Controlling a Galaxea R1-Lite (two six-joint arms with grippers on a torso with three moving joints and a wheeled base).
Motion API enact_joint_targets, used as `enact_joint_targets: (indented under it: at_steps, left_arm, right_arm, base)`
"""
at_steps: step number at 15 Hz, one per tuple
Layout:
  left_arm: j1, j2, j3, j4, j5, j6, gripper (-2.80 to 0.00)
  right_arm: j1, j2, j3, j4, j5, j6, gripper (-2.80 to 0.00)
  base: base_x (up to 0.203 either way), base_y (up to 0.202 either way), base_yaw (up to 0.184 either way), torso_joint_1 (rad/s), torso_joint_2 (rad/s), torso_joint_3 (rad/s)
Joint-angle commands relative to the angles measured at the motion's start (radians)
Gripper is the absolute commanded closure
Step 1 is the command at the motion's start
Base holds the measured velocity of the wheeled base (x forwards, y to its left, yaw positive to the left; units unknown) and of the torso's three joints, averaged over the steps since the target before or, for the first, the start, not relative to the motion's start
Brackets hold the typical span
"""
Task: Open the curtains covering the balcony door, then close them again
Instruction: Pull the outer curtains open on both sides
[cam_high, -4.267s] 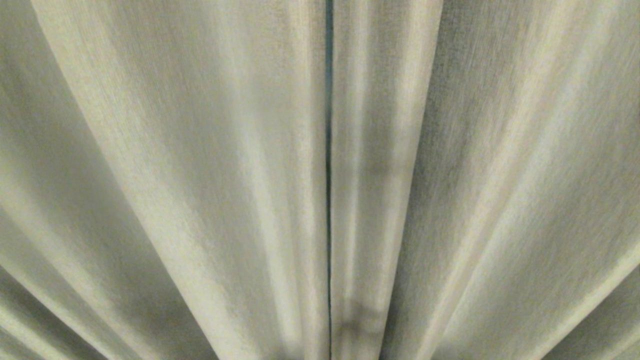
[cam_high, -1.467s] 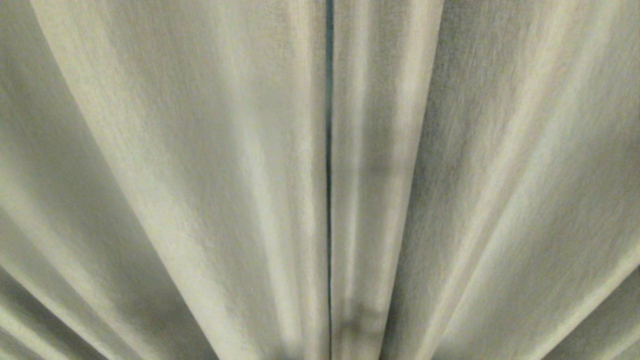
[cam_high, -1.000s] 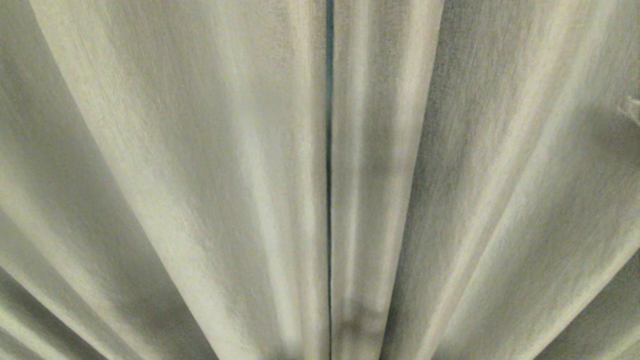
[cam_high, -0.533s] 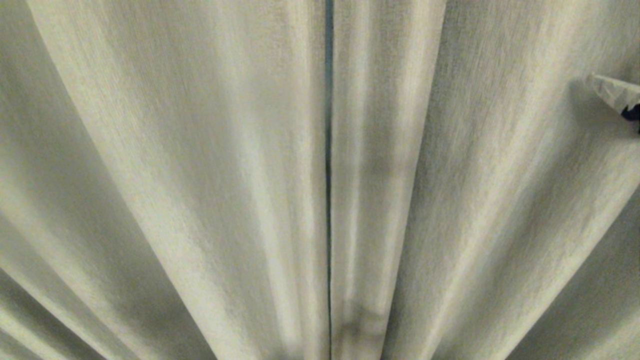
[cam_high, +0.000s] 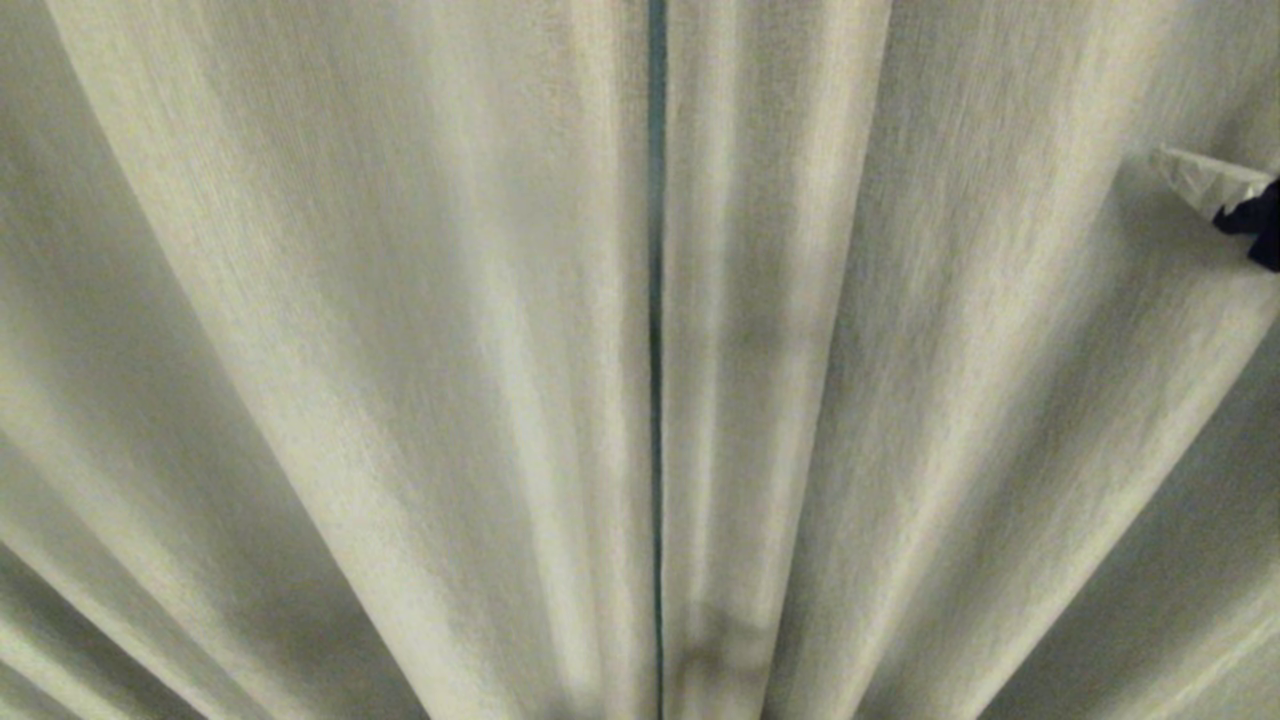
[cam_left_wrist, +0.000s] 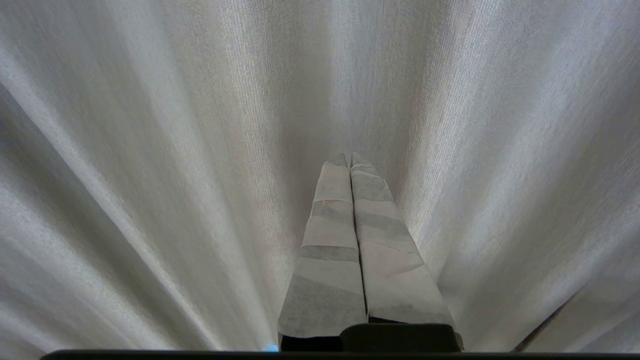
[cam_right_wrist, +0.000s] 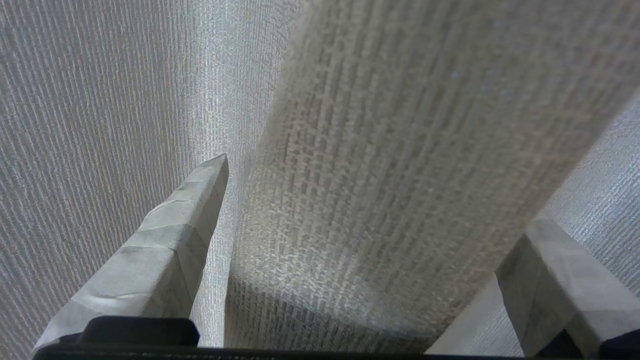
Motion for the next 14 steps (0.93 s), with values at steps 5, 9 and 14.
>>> enact_joint_targets:
  at_steps: [5,9,14]
  left_arm:
    - [0.000,0.000,-0.001,0.001,0.001,0.000,0.00]
    - [0.000,0.001,-0.001,0.001,0.001,0.000,0.00]
    - [0.000,0.001,0.000,0.001,0.001,0.000,0.00]
  right_arm:
    - [-0.003,-0.001,-0.002,-0.006,0.001,-0.005,-2.80]
    - [-0.013,-0.014,0.001,-0.006,0.001,-0.004,0.00]
    - [-0.013,-0.026,0.011,-0.006,0.002,-0.004,0.00]
  base:
    - [0.000,0.000,0.000,0.000,0.00,0.000]
    - [0.000,0.000,0.000,0.000,0.00,0.000]
    - [0.000,0.000,0.000,0.000,0.00,0.000]
